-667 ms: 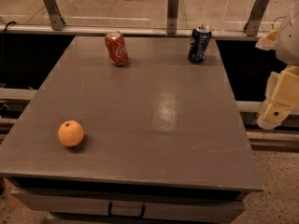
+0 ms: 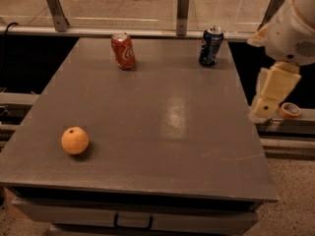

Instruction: Pick coke can

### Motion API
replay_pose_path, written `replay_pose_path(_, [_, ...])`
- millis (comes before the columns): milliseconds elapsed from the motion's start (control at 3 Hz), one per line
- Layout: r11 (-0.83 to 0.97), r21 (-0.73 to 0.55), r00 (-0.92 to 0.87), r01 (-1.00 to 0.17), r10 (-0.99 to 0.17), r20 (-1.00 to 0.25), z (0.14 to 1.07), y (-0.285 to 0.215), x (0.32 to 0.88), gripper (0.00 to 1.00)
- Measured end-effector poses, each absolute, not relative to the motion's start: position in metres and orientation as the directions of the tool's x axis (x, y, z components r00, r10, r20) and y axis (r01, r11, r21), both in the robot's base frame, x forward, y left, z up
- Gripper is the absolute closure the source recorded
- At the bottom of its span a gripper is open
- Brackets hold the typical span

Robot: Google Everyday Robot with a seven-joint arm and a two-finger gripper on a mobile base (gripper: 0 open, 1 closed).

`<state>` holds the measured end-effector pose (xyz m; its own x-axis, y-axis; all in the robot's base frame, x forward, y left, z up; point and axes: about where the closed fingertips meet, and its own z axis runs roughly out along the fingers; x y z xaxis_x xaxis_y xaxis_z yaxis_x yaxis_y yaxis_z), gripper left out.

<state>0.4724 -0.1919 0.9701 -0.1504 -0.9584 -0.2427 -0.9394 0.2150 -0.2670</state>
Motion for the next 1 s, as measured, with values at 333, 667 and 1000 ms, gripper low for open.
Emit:
replay_pose_path(333, [0.132, -0.316, -0.034, -0.940, -0.954, -0.298, 0.960, -0.157, 0.531, 0.00])
replay_pose_path(667, [0.071, -0.371, 0.074, -0.926, -0.929, -0.362, 0.952, -0.116, 0.593, 0.00])
replay_pose_path(1000, [0.082, -0.409, 0.109, -0.909, -0.899, -0.424, 0.950, -0.075, 0.639, 0.00])
